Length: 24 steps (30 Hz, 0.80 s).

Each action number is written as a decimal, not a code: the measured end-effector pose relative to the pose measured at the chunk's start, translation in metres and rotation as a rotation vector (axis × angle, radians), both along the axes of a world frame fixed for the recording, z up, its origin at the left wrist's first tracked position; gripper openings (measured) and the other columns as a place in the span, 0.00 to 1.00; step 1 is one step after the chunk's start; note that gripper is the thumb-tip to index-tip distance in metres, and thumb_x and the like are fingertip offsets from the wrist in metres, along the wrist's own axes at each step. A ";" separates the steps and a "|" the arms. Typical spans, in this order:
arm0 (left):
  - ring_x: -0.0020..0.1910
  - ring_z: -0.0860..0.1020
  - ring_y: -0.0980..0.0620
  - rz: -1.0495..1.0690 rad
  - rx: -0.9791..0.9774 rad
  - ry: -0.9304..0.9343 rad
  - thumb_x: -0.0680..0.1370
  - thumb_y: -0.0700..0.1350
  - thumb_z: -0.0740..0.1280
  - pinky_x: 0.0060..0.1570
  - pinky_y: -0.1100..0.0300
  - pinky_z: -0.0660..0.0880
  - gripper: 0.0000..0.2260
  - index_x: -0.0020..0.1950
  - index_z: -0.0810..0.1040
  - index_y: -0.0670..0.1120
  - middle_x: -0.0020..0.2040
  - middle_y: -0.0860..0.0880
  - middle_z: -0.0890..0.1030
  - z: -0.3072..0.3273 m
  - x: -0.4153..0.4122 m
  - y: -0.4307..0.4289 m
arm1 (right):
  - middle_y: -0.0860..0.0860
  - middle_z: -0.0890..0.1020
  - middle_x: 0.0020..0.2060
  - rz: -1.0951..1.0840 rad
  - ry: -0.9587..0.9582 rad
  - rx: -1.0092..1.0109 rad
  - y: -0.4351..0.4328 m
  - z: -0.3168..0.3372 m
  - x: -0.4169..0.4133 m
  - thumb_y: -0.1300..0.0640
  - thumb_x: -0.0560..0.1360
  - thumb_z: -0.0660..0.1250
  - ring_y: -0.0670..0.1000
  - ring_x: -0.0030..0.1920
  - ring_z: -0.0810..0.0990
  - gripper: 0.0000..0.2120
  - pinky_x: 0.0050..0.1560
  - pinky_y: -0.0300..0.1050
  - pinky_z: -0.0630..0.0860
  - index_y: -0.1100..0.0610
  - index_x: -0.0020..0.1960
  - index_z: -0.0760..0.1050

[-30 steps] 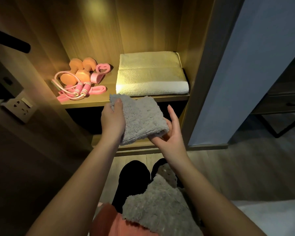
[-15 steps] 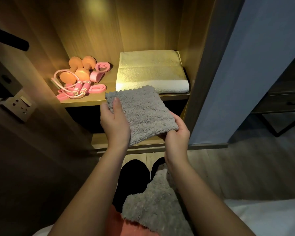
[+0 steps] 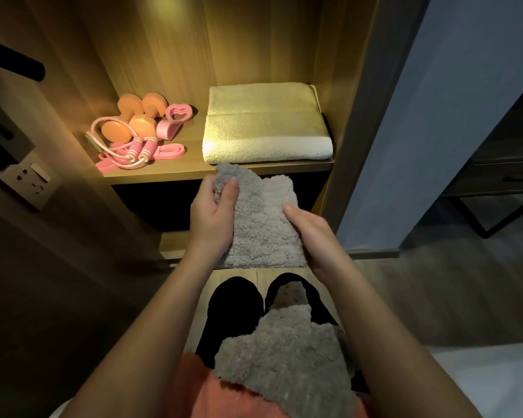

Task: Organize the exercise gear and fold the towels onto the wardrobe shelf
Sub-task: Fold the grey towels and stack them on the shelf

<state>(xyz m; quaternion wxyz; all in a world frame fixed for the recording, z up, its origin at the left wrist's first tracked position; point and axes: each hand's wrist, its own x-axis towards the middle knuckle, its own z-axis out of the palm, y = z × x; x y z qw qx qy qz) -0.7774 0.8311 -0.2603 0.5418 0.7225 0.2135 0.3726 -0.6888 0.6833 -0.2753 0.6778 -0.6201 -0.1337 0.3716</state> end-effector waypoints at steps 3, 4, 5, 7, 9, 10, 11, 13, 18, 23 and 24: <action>0.34 0.71 0.57 0.119 0.119 0.060 0.81 0.53 0.62 0.35 0.57 0.69 0.11 0.46 0.72 0.46 0.37 0.50 0.74 -0.004 0.001 0.004 | 0.47 0.70 0.28 -0.280 -0.558 -0.170 0.010 -0.001 -0.006 0.49 0.82 0.58 0.40 0.28 0.69 0.20 0.30 0.37 0.64 0.54 0.33 0.66; 0.32 0.68 0.57 0.160 0.116 0.083 0.81 0.53 0.62 0.33 0.57 0.65 0.13 0.44 0.71 0.44 0.35 0.49 0.71 -0.005 0.001 0.005 | 0.46 0.67 0.27 -0.315 -0.626 -0.162 0.012 -0.001 -0.008 0.50 0.83 0.56 0.40 0.28 0.66 0.20 0.29 0.36 0.60 0.53 0.33 0.64; 0.31 0.66 0.57 0.196 0.093 0.118 0.81 0.53 0.62 0.33 0.58 0.63 0.14 0.42 0.70 0.44 0.34 0.49 0.70 -0.006 0.003 0.006 | 0.46 0.66 0.28 -0.319 -0.654 -0.145 0.014 -0.001 -0.007 0.50 0.83 0.55 0.41 0.28 0.65 0.20 0.29 0.37 0.60 0.53 0.33 0.63; 0.34 0.71 0.57 0.220 -0.053 0.201 0.81 0.55 0.62 0.34 0.59 0.67 0.14 0.42 0.72 0.45 0.36 0.51 0.74 -0.006 0.007 0.012 | 0.46 0.67 0.30 -0.305 -0.654 -0.137 0.020 -0.002 -0.003 0.51 0.83 0.54 0.41 0.29 0.65 0.19 0.30 0.37 0.60 0.53 0.35 0.64; 0.39 0.80 0.54 0.136 -0.380 0.265 0.80 0.57 0.63 0.38 0.57 0.76 0.16 0.48 0.78 0.44 0.40 0.50 0.81 -0.006 0.011 0.021 | 0.47 0.68 0.31 -0.313 -0.615 -0.145 0.025 -0.002 0.005 0.52 0.84 0.53 0.40 0.30 0.66 0.18 0.32 0.38 0.62 0.54 0.36 0.64; 0.35 0.81 0.55 0.084 -0.519 0.292 0.79 0.57 0.63 0.34 0.59 0.77 0.16 0.48 0.79 0.45 0.37 0.51 0.82 -0.008 0.012 0.023 | 0.47 0.68 0.32 -0.308 -0.582 -0.147 0.028 -0.003 0.011 0.51 0.84 0.52 0.41 0.31 0.66 0.17 0.33 0.39 0.63 0.54 0.37 0.65; 0.28 0.78 0.57 0.056 -0.554 0.338 0.80 0.56 0.63 0.27 0.63 0.74 0.15 0.45 0.78 0.45 0.30 0.54 0.80 -0.010 0.015 0.024 | 0.47 0.69 0.34 -0.286 -0.552 -0.161 0.032 -0.003 0.017 0.50 0.84 0.52 0.41 0.32 0.66 0.17 0.35 0.40 0.64 0.55 0.39 0.67; 0.27 0.73 0.54 0.098 -0.359 0.465 0.81 0.53 0.61 0.26 0.62 0.67 0.15 0.39 0.73 0.47 0.27 0.53 0.74 -0.018 0.025 0.025 | 0.48 0.69 0.36 -0.200 -0.518 -0.244 0.043 -0.006 0.029 0.48 0.83 0.53 0.44 0.34 0.68 0.15 0.36 0.43 0.65 0.55 0.41 0.67; 0.37 0.72 0.55 0.294 0.127 0.491 0.83 0.53 0.56 0.32 0.57 0.65 0.12 0.47 0.71 0.46 0.39 0.52 0.74 -0.033 0.059 0.052 | 0.49 0.72 0.35 -0.229 -0.636 -0.283 0.087 -0.017 0.064 0.50 0.83 0.55 0.45 0.33 0.69 0.13 0.29 0.32 0.65 0.58 0.45 0.68; 0.35 0.73 0.52 0.319 0.172 0.379 0.83 0.52 0.58 0.30 0.58 0.65 0.14 0.47 0.71 0.41 0.37 0.48 0.75 -0.033 0.118 0.105 | 0.49 0.71 0.32 -0.264 -0.704 -0.242 0.141 -0.017 0.127 0.52 0.83 0.57 0.45 0.31 0.68 0.14 0.29 0.33 0.65 0.55 0.40 0.65; 0.35 0.74 0.52 0.300 0.138 0.341 0.83 0.52 0.59 0.31 0.59 0.66 0.14 0.47 0.71 0.41 0.38 0.48 0.76 -0.032 0.133 0.119 | 0.49 0.70 0.33 -0.260 -0.693 -0.221 0.153 -0.016 0.143 0.52 0.83 0.57 0.46 0.32 0.67 0.14 0.30 0.34 0.64 0.55 0.39 0.65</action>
